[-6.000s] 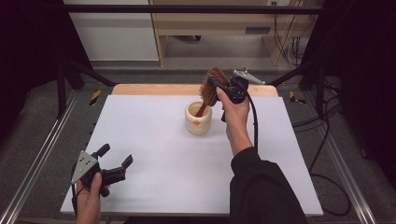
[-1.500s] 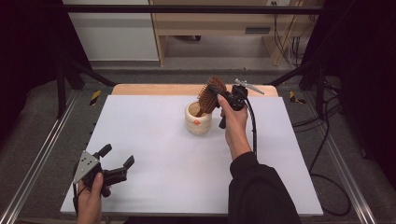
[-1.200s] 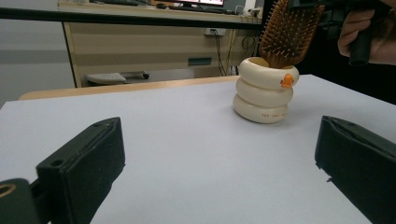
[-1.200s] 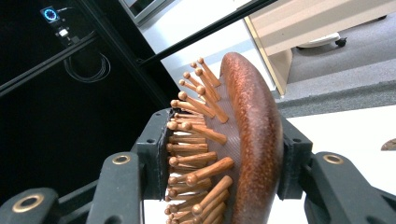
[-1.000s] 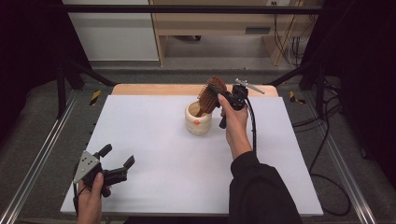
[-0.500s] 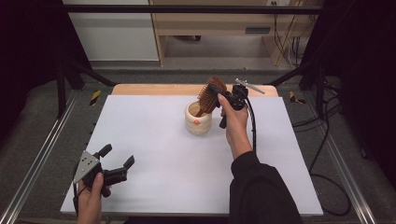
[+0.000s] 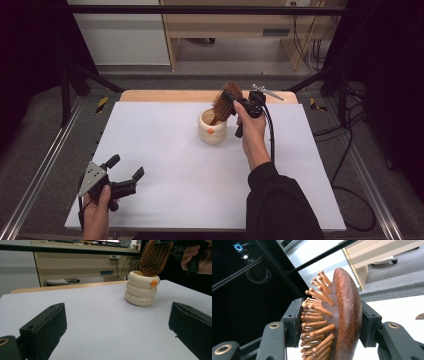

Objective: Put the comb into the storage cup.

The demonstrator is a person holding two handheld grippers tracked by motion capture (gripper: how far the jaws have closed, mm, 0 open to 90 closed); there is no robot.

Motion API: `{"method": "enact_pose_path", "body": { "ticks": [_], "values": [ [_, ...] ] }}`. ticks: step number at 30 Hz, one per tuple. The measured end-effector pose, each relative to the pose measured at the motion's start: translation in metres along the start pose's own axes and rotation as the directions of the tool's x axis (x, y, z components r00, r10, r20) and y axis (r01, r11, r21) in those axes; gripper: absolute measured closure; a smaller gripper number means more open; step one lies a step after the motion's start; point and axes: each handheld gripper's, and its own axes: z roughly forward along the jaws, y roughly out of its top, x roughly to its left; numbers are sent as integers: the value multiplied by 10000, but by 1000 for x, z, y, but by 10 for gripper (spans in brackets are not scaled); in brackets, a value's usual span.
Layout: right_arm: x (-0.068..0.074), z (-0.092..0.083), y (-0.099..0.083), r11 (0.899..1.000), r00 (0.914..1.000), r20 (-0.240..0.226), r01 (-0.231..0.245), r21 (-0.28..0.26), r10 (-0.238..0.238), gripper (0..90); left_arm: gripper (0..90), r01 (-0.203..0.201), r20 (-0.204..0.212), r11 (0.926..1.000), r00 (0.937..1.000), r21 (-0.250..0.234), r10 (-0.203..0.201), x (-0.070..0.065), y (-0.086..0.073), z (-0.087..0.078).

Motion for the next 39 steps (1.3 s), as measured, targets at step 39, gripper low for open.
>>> {"method": "enact_pose_path", "body": {
  "ticks": [39],
  "values": [
    [3,0,0,9997,9996,180,218,127,-220,340,18,32,-16,10000,10000,-4,-32,0,0,0]
  ]
}}
